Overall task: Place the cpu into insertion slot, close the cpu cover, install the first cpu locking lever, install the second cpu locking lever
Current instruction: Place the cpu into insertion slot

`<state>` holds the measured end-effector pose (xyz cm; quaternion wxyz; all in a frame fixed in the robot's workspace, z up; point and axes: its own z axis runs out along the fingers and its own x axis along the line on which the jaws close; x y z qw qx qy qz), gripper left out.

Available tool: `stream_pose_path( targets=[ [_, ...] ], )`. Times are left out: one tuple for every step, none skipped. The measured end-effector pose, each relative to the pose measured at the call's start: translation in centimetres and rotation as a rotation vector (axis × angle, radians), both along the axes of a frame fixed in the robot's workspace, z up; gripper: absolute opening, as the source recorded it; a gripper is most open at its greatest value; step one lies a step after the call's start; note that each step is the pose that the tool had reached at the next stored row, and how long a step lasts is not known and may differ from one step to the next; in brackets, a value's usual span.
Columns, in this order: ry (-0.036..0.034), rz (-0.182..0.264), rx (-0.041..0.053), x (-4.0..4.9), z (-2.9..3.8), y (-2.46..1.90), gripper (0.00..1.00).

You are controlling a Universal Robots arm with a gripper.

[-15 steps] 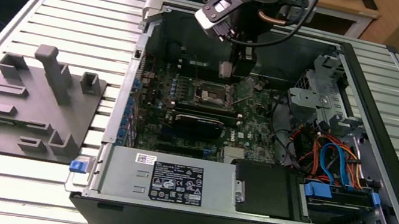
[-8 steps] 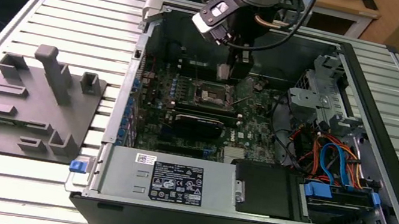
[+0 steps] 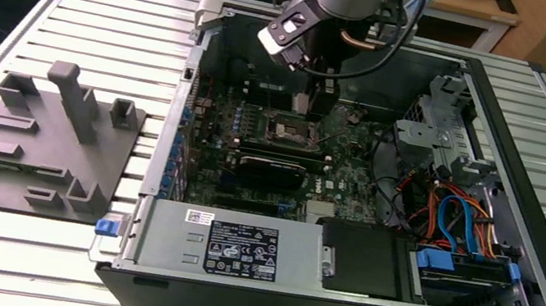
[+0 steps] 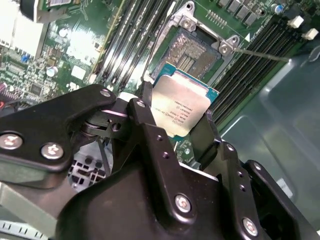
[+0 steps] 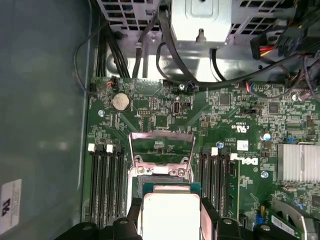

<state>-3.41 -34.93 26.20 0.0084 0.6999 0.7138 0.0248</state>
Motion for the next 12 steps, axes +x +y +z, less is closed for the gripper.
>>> stream_pose_path(
  targets=[
    [0.0001,0.000,-0.0001,-0.09,-0.19,0.00,0.54],
    [0.0001,0.000,-0.0002,-0.17,-0.36,0.00,0.54],
    [0.0001,0.000,-0.0001,-0.24,-0.54,0.00,0.54],
    [0.0001,0.000,-0.0001,-0.29,-0.73,0.01,0.54],
    [0.0002,0.000,-0.0002,-0.35,-0.90,0.01,0.54],
    [0.0001,0.000,-0.0001,-0.35,-1.08,0.02,0.54],
    [0.0001,0.000,-0.0001,-0.35,-1.28,0.02,0.54],
    [0.0001,0.000,-0.0001,-0.35,-1.46,0.02,0.54],
    [0.0001,0.000,0.0000,-0.35,-1.64,0.02,0.54],
    [0.0001,0.000,-0.0001,-0.35,-1.82,0.02,0.54],
    [0.0001,0.000,-0.0002,-0.35,-2.00,0.02,0.54],
    [0.0001,0.000,-0.0001,-0.35,-2.18,0.02,0.54]
  ],
)
